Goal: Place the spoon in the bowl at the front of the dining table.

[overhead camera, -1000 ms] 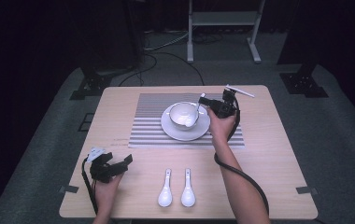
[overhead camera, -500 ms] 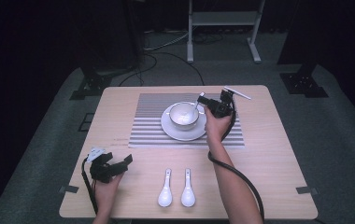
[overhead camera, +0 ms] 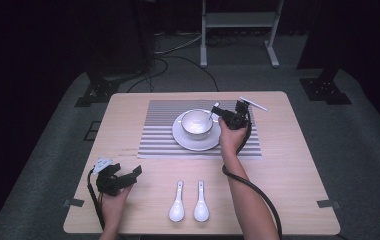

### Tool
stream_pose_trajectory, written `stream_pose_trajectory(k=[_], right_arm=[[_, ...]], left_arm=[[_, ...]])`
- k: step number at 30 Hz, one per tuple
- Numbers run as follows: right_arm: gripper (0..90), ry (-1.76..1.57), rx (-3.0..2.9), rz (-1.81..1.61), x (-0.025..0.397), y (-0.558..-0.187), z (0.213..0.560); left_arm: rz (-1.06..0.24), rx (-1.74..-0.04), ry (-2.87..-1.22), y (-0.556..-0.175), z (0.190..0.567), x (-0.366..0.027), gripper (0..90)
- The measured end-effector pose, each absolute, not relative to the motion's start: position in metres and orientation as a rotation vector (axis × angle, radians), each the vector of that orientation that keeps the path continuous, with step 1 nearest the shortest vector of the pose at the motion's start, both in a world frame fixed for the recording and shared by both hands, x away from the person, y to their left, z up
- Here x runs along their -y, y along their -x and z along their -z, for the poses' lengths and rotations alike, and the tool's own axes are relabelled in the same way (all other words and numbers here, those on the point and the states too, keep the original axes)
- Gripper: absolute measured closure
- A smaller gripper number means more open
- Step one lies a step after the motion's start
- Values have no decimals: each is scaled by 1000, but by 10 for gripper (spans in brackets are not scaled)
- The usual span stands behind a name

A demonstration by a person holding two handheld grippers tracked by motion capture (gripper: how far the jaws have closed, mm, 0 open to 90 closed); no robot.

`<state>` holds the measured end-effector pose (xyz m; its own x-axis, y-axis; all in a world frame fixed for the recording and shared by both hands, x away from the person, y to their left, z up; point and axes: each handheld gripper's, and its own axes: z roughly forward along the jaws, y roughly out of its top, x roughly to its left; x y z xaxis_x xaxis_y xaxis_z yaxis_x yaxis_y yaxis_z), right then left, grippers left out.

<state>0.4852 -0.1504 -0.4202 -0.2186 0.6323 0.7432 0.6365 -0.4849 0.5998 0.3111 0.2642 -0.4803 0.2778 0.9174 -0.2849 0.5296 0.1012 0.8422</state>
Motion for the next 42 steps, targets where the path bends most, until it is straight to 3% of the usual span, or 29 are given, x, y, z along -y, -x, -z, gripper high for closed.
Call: stream_pose_trajectory(k=[26,42], right_arm=[[842,1942,1580,1774,164,-486,449],[767,1924,1629,1771,172,-478,451]], left_arm=[[-495,-1381,-1562,-311,480,-264,35],[-499,-1382,-1567,-311,480,-264,35]])
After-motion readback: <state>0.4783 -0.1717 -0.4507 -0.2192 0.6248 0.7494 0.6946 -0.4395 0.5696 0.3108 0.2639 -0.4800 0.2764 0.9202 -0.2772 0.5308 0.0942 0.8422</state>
